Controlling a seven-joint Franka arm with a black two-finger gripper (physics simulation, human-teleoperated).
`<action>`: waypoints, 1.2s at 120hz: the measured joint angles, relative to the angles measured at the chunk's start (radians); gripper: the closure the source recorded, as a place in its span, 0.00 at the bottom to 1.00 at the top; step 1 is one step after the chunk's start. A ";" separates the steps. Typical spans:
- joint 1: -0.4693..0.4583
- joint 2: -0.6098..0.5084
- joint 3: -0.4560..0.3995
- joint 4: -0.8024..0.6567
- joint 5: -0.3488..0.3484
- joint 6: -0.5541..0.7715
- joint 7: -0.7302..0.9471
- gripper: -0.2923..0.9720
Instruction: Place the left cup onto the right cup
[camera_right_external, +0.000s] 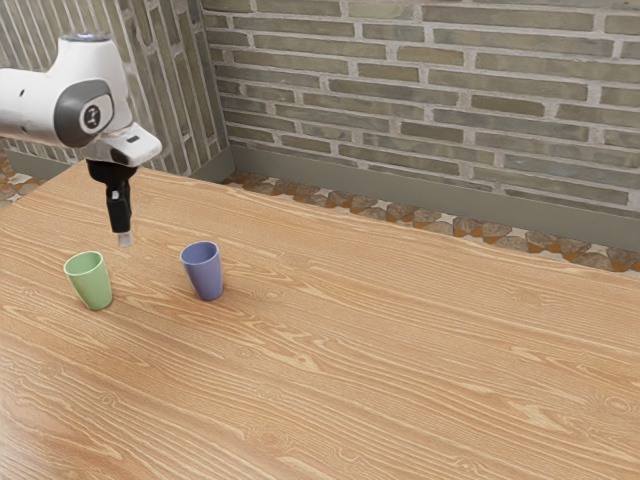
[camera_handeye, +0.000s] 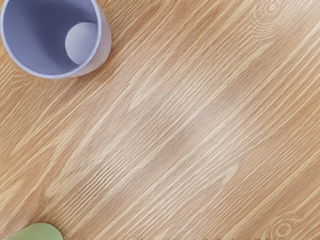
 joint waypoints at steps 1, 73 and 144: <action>0.002 0.000 0.000 -0.001 0.000 0.001 -0.001 0.23; 0.096 -0.001 0.000 -0.091 0.010 0.086 -0.026 0.23; 0.182 0.014 0.000 -0.123 0.021 0.104 -0.035 0.23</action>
